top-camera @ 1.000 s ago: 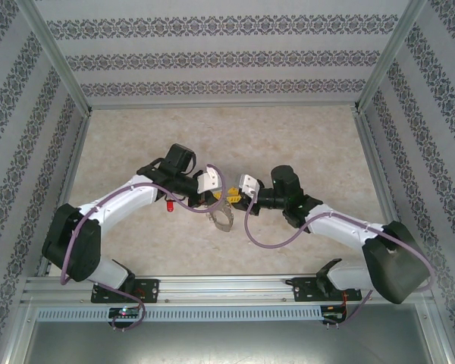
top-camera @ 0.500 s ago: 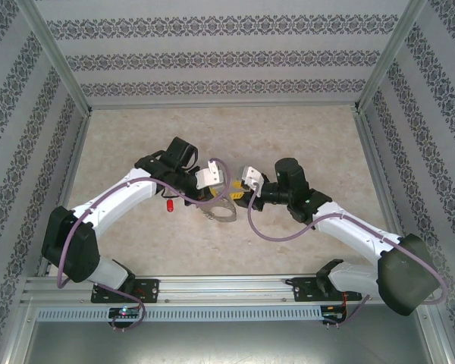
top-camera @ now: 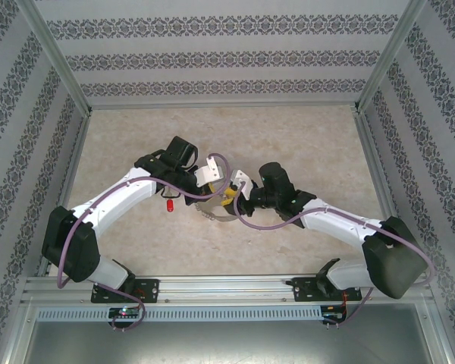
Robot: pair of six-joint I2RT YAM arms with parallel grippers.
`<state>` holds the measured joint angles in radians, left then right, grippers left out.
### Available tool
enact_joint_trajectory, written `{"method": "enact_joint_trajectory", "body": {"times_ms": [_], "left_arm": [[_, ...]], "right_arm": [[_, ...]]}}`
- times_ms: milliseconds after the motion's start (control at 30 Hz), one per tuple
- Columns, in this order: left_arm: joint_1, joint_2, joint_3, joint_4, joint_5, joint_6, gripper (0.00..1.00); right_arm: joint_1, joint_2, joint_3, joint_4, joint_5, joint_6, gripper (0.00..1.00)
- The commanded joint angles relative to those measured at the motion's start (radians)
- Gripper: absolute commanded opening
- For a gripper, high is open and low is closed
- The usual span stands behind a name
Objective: Put the keys on the keyring
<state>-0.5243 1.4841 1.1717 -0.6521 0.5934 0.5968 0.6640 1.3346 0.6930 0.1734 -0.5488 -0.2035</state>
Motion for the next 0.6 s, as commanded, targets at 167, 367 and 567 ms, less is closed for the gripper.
{"method": "enact_joint_trajectory", "body": {"times_ms": [167,367,567], "left_arm": [[-0.019,-0.027,0.034,0.063,0.028,-0.158,0.00],[-0.017,-0.027,0.074,0.088,-0.008,-0.229,0.00],[-0.020,0.002,0.066,0.170,0.003,-0.326,0.00]], "right_arm": [[0.059,-0.004,-0.029,0.064,0.164,-0.066,0.13],[0.116,-0.029,-0.068,0.155,0.347,-0.086,0.00],[0.222,0.025,-0.114,0.311,0.639,-0.114,0.00]]}}
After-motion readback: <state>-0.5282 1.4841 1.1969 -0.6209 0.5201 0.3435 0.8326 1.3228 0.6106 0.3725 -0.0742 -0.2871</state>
